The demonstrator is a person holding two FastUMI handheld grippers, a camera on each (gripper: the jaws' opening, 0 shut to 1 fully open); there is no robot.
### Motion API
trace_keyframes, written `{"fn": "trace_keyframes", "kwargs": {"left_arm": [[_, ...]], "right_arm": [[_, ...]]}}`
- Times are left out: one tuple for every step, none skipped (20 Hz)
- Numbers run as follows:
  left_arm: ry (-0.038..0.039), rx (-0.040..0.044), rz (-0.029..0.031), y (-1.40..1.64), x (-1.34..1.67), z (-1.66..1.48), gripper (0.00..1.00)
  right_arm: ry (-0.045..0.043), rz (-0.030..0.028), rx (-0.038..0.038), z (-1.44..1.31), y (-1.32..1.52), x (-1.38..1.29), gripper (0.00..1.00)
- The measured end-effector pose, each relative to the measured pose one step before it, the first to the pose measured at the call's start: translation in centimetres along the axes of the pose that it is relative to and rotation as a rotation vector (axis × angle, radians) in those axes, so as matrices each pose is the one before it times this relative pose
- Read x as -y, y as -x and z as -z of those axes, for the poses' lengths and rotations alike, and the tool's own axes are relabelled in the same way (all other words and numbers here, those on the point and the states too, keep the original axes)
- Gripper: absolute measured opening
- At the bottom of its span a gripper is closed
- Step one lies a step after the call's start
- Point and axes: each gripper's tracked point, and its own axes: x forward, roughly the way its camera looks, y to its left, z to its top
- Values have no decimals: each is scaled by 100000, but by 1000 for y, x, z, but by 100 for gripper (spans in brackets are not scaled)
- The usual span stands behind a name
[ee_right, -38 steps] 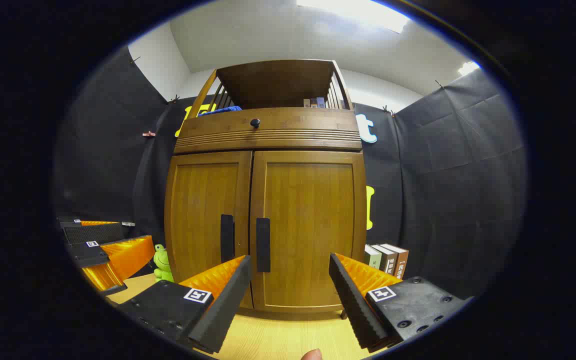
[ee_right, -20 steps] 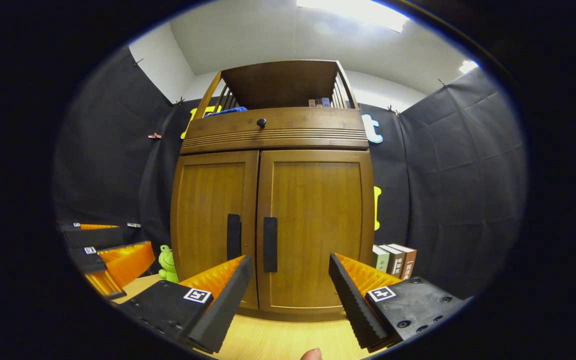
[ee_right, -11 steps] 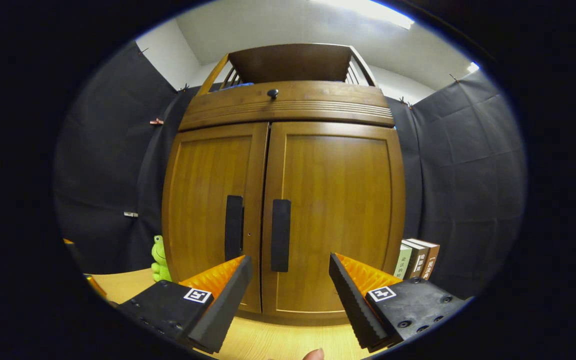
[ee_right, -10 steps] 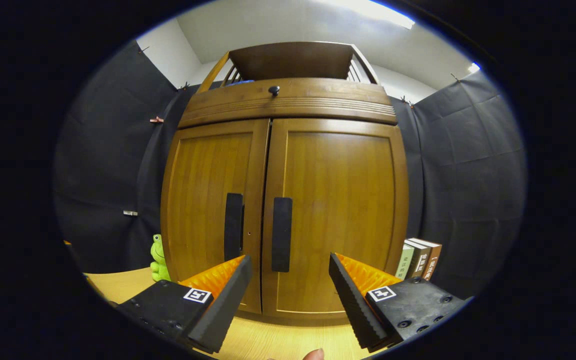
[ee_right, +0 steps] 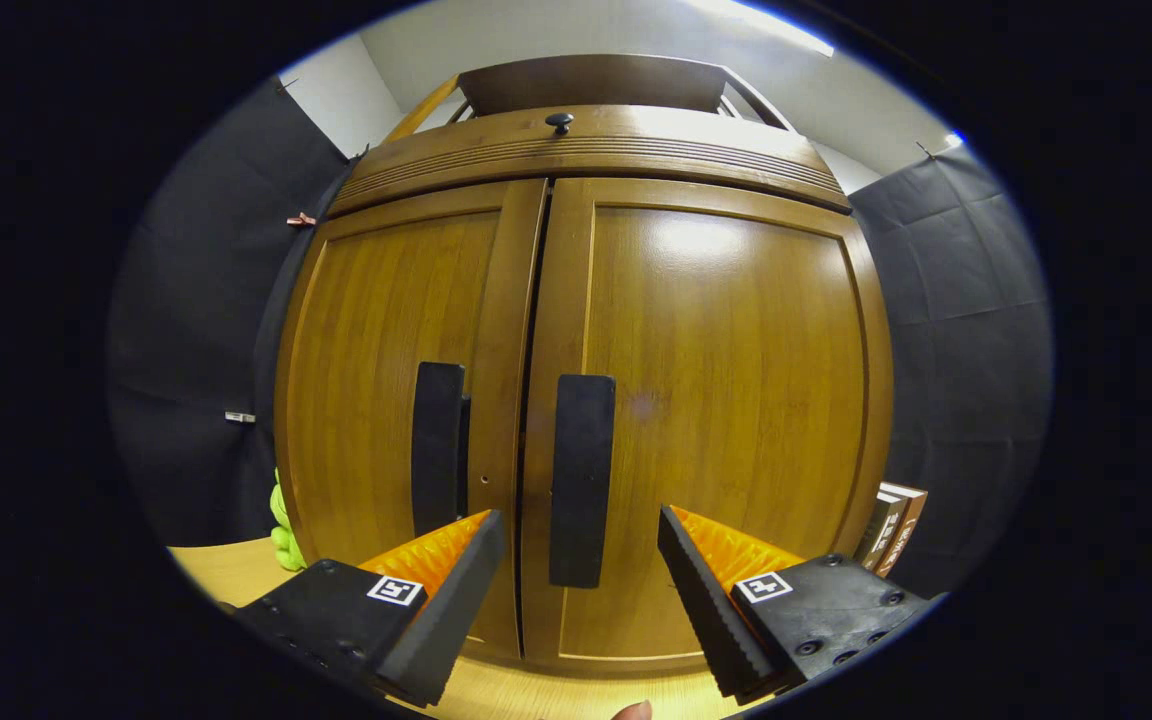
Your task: Open the right door of the double-door shoe cabinet with the right hand, and open the left door with the left hand.
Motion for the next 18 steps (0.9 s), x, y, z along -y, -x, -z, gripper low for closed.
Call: {"fn": "trace_keyframes", "kwargs": {"left_arm": [[637, 134, -135, 5, -79, -116, 96], [627, 103, 137, -53, -96, -12, 96], [134, -169, 48, 0, -121, -15, 96], [-2, 44, -442, -59, -298, -34, 96], [230, 40, -800, -202, -437, -118, 96], [737, -401, -240, -214, -271, 93, 96], [1067, -638, 213, -21, -235, 2, 96], [692, -201, -31, 345, -61, 123, 96], [500, 608, -383, -16, -265, -256, 96], [272, 348, -342, 97, -140, -116, 96], [330, 55, -186, -39, -85, -87, 95], [232, -143, -112, -130, -205, 84, 95], [-237, -342, -302, -89, -145, 13, 95], [-183, 55, -277, 153, -37, -62, 95], [63, 90, -185, 11, -84, -91, 95], [207, -65, 185, 70, -49, -117, 95], [95, 188, 151, -23, 101, 251, 95], [-120, 228, 64, -78, 264, 119, 95]], "right_arm": [[-497, 722, 617, -15, -368, 47, 96], [-1106, 2368, 409, -167, -441, 284, 89], [-1376, 926, 231, 7, -375, 69, 78], [-1031, 566, 61, -146, -437, -91, 75], [-165, -177, 269, -209, -648, -249, 73], [885, 1856, 241, -264, -377, 377, 73], [-882, -171, -104, -116, -456, -54, 62], [-1341, -1659, -1313, 291, -325, -494, 51], [222, -458, -1581, 423, -251, -131, 46], [1135, -629, -973, 209, -54, 43, 43], [828, -313, 969, -295, -52, -48, 39], [-14, -735, -1354, 221, -40, -20, 36], [83, -982, -701, -114, 561, -35, 26], [-255, -904, -1151, 50, 391, -18, 30], [-155, -1182, -620, -101, 602, 38, 30], [-168, -1329, -1006, 17, 543, -52, 30], [-403, -1386, -176, -130, 860, 93, 26], [-1098, -1390, -156, -136, 1142, 72, 26]]}}
